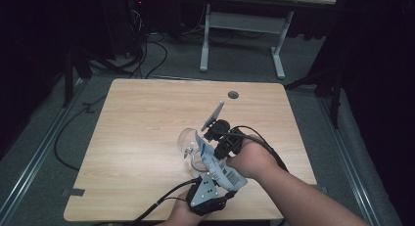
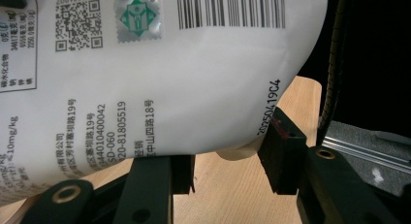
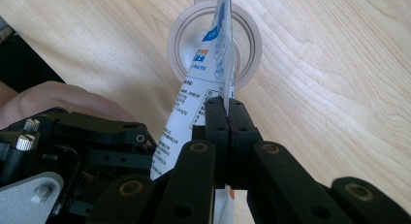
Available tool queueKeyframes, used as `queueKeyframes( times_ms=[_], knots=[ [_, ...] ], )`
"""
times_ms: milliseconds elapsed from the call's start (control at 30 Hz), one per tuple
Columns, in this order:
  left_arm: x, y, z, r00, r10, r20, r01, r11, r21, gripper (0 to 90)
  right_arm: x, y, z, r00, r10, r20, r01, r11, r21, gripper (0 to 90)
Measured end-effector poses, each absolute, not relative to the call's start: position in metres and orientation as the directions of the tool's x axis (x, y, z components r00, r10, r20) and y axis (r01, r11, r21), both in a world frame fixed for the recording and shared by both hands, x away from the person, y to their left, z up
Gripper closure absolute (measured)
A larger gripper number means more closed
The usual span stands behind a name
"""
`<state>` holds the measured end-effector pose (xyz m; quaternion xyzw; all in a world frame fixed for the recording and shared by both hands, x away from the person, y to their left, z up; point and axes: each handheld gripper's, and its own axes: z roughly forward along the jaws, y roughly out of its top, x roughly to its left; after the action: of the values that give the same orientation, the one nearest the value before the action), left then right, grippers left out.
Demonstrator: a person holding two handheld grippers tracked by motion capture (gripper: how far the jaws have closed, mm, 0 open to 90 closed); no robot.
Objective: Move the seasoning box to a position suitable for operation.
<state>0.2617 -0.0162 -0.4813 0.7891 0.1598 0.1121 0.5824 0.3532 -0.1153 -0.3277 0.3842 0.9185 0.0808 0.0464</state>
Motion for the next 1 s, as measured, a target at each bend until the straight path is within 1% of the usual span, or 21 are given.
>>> queueKeyframes(
  times_ms=[1000],
  knots=[
    [0.2612,-0.0157,-0.4806,0.925,0.38,-0.009,0.119,-0.267,0.956,61.2,0.3533,-0.1143,-0.3281,-0.711,0.703,-0.03,0.687,0.703,0.185,90.0]
  ],
)
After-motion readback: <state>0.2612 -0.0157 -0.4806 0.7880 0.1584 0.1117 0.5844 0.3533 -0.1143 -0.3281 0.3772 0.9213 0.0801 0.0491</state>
